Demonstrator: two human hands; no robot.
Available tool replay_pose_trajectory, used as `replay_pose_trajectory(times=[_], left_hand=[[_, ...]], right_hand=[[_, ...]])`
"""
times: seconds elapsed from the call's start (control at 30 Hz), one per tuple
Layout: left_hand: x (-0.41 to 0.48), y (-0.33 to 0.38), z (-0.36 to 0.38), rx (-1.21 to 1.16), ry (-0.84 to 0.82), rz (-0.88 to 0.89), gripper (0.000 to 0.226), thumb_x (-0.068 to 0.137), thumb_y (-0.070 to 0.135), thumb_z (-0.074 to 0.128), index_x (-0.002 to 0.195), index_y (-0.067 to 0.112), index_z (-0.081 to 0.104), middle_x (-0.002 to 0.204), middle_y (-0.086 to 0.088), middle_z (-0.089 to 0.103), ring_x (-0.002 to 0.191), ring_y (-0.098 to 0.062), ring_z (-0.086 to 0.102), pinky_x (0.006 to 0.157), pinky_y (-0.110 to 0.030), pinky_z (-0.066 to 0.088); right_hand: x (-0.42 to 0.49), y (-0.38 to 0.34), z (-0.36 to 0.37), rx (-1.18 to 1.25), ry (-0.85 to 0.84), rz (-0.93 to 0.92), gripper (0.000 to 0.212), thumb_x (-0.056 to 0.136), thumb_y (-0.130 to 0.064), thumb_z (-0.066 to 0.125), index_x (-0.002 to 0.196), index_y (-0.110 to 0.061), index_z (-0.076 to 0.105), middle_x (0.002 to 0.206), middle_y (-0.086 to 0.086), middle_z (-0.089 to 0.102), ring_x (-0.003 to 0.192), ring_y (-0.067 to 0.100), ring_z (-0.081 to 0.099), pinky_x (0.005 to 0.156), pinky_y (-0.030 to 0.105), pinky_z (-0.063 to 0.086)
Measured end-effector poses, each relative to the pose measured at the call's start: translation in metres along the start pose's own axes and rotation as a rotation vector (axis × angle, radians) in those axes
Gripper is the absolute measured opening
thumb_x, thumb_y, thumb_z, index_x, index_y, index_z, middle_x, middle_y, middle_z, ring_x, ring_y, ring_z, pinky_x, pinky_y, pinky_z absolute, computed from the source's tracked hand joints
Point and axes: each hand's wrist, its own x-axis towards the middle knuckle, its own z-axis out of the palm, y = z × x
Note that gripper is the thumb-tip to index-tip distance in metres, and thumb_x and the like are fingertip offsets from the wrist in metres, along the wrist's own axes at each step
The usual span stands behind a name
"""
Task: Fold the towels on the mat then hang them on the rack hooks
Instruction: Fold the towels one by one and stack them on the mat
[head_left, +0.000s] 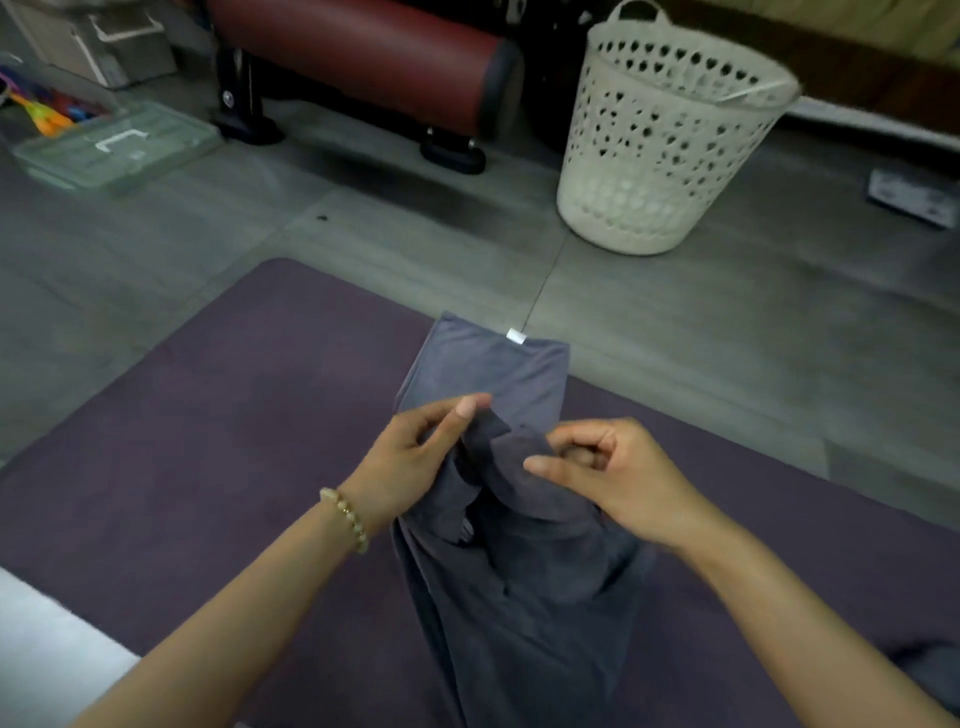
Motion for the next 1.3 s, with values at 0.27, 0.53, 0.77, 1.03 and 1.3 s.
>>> replay_pose_trajectory(times=[0.27, 0.53, 0.77, 1.03, 1.3], left_hand=[[-0.057, 0.144, 0.045, 0.06, -0.495, 0.03, 0.038, 0.099, 0.033, 0.03, 0.084, 0.023, 0.064, 0.067, 0.021, 0.067, 0.072, 0.011, 0.061, 0.072, -0.005, 0.042], [-0.118, 0.223, 0.054, -0.019, -0.581, 0.121, 0.024, 0.091, 0.027, 0.044, 0.101, 0.016, 0.063, 0.088, 0.013, 0.07, 0.086, 0.004, 0.063, 0.078, -0.011, 0.046], [-0.172, 0.269, 0.07, -0.131, -0.469, 0.2, 0.023, 0.087, 0.029, 0.056, 0.079, 0.01, 0.065, 0.073, 0.005, 0.067, 0.071, -0.003, 0.06, 0.073, -0.015, 0.047], [-0.21, 0.292, 0.083, 0.041, -0.428, 0.221, 0.034, 0.091, 0.036, 0.057, 0.091, 0.007, 0.074, 0.094, -0.007, 0.074, 0.087, -0.008, 0.064, 0.083, -0.02, 0.049], [-0.239, 0.305, 0.072, 0.138, -0.537, 0.286, 0.025, 0.089, 0.015, 0.064, 0.113, 0.017, 0.069, 0.109, 0.007, 0.071, 0.106, -0.002, 0.063, 0.094, -0.015, 0.046]], right_hand=[[-0.092, -0.122, -0.043, -0.043, 0.054, -0.137, 0.04, 0.058, -0.068, 0.076, 0.064, -0.03, 0.066, 0.06, 0.021, 0.039, 0.058, 0.026, 0.03, 0.056, 0.041, 0.03], [-0.183, -0.205, -0.052, -0.121, 0.139, -0.297, 0.022, 0.066, -0.058, 0.075, 0.061, -0.039, 0.066, 0.059, 0.001, 0.046, 0.057, 0.013, 0.034, 0.056, 0.027, 0.03], [-0.243, -0.24, -0.05, -0.167, 0.263, -0.315, 0.024, 0.082, -0.031, 0.069, 0.061, -0.042, 0.068, 0.063, -0.017, 0.061, 0.06, -0.004, 0.052, 0.062, 0.01, 0.039], [-0.284, -0.266, -0.047, -0.477, 0.296, -0.264, 0.02, 0.08, -0.039, 0.065, 0.083, -0.021, 0.073, 0.091, -0.003, 0.057, 0.087, 0.012, 0.055, 0.082, 0.012, 0.039], [-0.294, -0.267, -0.042, -0.437, 0.405, -0.248, 0.016, 0.083, -0.027, 0.07, 0.081, -0.011, 0.074, 0.084, 0.007, 0.063, 0.074, 0.016, 0.055, 0.073, 0.028, 0.044]])
